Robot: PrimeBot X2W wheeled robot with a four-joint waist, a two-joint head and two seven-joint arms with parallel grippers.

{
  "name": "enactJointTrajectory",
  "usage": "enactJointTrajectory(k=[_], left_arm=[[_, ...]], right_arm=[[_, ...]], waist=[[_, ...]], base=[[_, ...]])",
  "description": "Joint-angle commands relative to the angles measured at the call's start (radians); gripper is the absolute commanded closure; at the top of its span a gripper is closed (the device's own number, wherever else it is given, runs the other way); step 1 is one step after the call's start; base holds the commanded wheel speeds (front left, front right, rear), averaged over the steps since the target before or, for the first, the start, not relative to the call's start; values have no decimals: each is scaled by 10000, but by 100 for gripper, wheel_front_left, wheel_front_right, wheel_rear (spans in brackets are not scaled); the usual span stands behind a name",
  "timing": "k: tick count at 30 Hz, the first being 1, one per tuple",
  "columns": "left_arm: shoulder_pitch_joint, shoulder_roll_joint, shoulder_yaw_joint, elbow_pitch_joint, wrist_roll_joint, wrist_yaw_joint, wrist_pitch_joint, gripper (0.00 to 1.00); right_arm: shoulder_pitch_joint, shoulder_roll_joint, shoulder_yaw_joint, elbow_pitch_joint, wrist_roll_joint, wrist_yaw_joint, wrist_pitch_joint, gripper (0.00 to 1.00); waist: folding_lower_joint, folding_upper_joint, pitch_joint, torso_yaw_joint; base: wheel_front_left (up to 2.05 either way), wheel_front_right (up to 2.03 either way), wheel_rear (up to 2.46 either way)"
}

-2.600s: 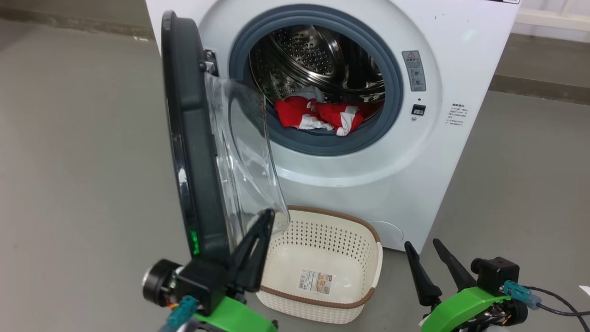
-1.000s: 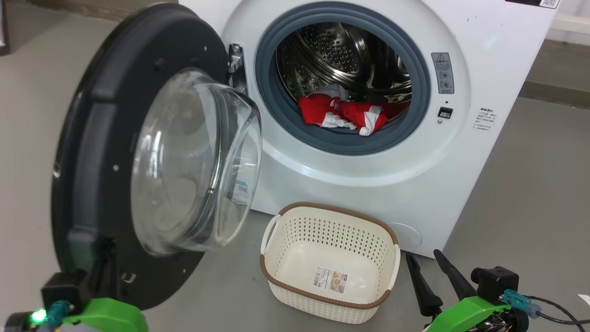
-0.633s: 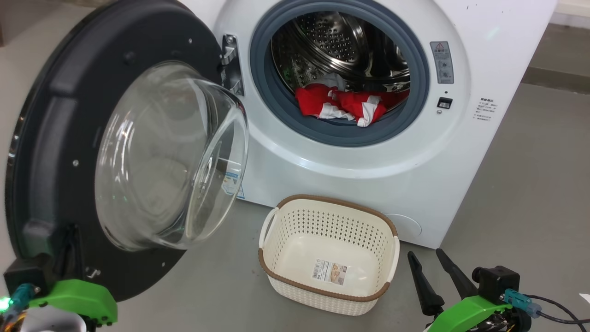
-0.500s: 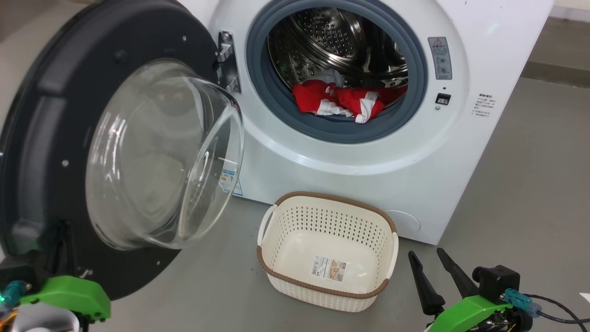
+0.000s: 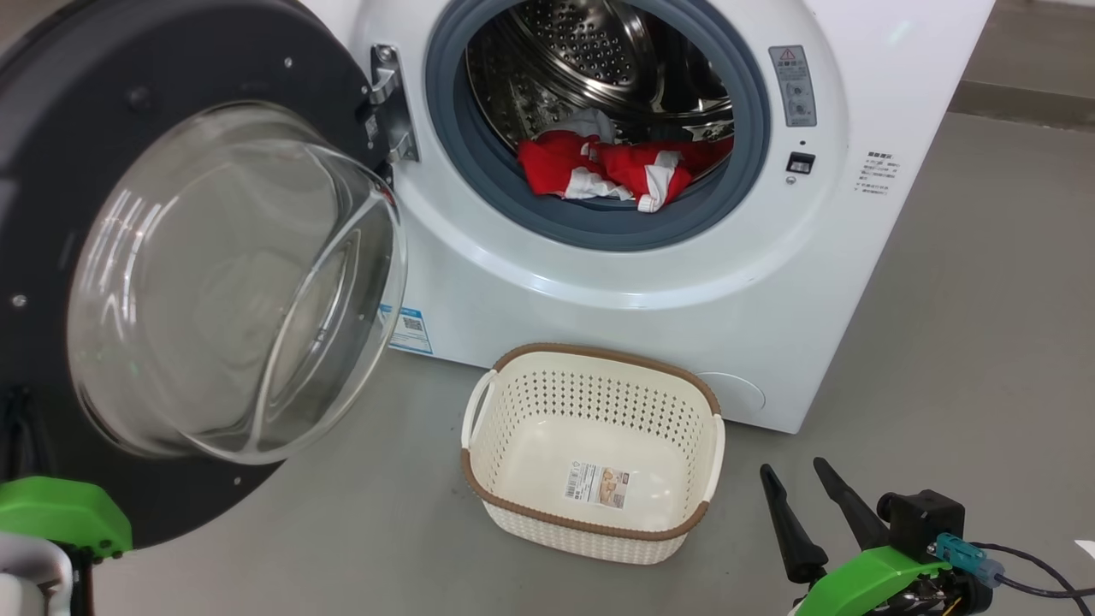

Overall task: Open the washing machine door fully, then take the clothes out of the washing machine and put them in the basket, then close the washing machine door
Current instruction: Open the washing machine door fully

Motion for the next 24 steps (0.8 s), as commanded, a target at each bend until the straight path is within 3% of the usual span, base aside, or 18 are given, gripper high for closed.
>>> enactJointTrajectory(k=[1, 17, 18, 19, 20, 21, 24], left_arm=[[-590, 641, 528, -4, -82, 106, -93, 100], [-1123, 620, 794, 1082, -430, -317, -361, 100], [-1075, 591, 817, 951, -413, -342, -372, 83], [-1011, 570, 818, 776, -359, -349, -380, 57], [-941, 528, 836, 541, -308, -330, -386, 20], [-860, 472, 873, 247, -250, -289, -389, 0], [-492, 244, 903, -690, -84, -203, -392, 0]], right_arm=[[-418, -5, 181, -200, -87, 67, -93, 0], [-541, -5, 137, -199, -31, 67, -93, 0], [-547, -5, 153, -203, 3, 67, -93, 0], [-558, -5, 175, -207, 37, 67, -93, 0], [-567, -5, 181, -219, 71, 67, -93, 0], [-573, -5, 170, -235, 103, 67, -93, 0], [-571, -5, 191, -242, 180, 67, -93, 0]], waist=[[0, -1, 33, -48], [0, -1, 137, -256], [0, -1, 124, -281], [0, -1, 119, -313], [0, -1, 113, -337], [0, -1, 107, -359], [0, -1, 65, -459]], base=[[0, 0, 0], [0, 0, 0], [0, 0, 0], [0, 0, 0], [0, 0, 0], [0, 0, 0], [0, 0, 0]])
